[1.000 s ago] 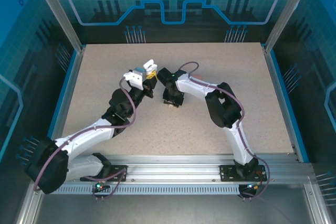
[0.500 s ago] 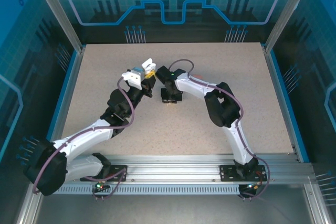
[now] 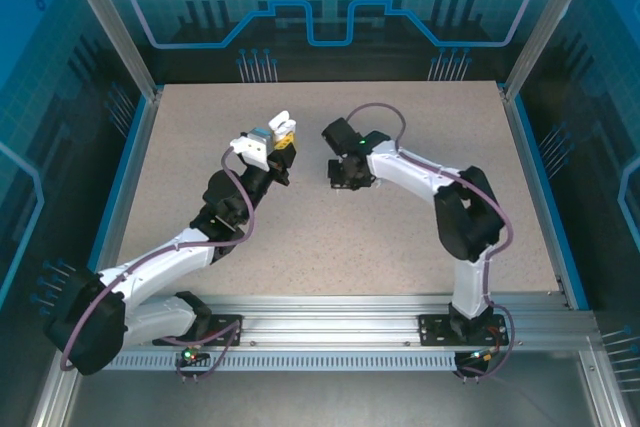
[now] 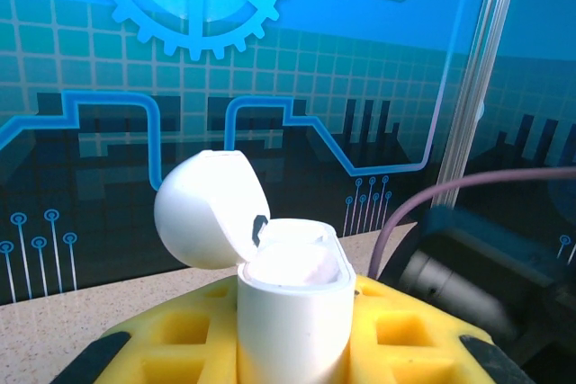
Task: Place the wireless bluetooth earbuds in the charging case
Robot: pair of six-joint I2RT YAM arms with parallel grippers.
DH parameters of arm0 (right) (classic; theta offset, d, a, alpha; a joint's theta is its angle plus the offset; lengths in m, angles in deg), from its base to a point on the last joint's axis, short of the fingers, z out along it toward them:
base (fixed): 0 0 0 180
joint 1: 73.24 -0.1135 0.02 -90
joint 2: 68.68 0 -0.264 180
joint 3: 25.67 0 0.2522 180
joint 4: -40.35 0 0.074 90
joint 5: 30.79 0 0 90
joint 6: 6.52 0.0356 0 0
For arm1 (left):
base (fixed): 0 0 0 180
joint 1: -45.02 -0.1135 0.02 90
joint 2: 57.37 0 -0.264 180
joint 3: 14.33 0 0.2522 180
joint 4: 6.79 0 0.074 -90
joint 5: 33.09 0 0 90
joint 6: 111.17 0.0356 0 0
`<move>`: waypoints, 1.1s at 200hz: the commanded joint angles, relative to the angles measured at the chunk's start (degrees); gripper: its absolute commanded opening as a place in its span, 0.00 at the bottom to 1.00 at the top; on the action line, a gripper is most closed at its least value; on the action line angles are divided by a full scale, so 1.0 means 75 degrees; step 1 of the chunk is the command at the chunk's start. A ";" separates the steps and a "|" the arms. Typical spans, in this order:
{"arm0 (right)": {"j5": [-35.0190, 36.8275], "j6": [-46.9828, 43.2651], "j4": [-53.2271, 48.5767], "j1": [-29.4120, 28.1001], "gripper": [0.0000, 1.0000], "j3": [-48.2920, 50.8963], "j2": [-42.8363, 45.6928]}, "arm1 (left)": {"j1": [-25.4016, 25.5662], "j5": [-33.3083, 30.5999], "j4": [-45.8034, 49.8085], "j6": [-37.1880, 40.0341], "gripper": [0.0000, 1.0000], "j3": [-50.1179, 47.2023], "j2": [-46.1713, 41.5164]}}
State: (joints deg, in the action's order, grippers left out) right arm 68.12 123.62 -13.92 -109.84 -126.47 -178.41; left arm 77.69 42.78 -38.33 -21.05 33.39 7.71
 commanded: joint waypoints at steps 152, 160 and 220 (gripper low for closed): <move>-0.0659 -0.1591 0.4492 0.0345 0.20 0.1528 0.5598 | 0.0322 0.2326 -0.2056 0.2125 0.00 0.0566 0.1525; -0.0745 -0.1648 0.4721 0.0322 0.20 0.1667 0.5748 | 0.0357 0.2347 -0.2121 0.2252 0.00 0.0676 0.1640; -0.0941 -0.2361 0.6266 -0.0096 0.21 0.2938 0.6652 | 0.0811 0.2595 -0.2359 0.3192 0.00 0.1361 0.1963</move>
State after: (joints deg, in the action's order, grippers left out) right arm 62.28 109.70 24.65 -109.03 -107.31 -130.59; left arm 82.43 59.85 -52.19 -1.79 40.25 21.76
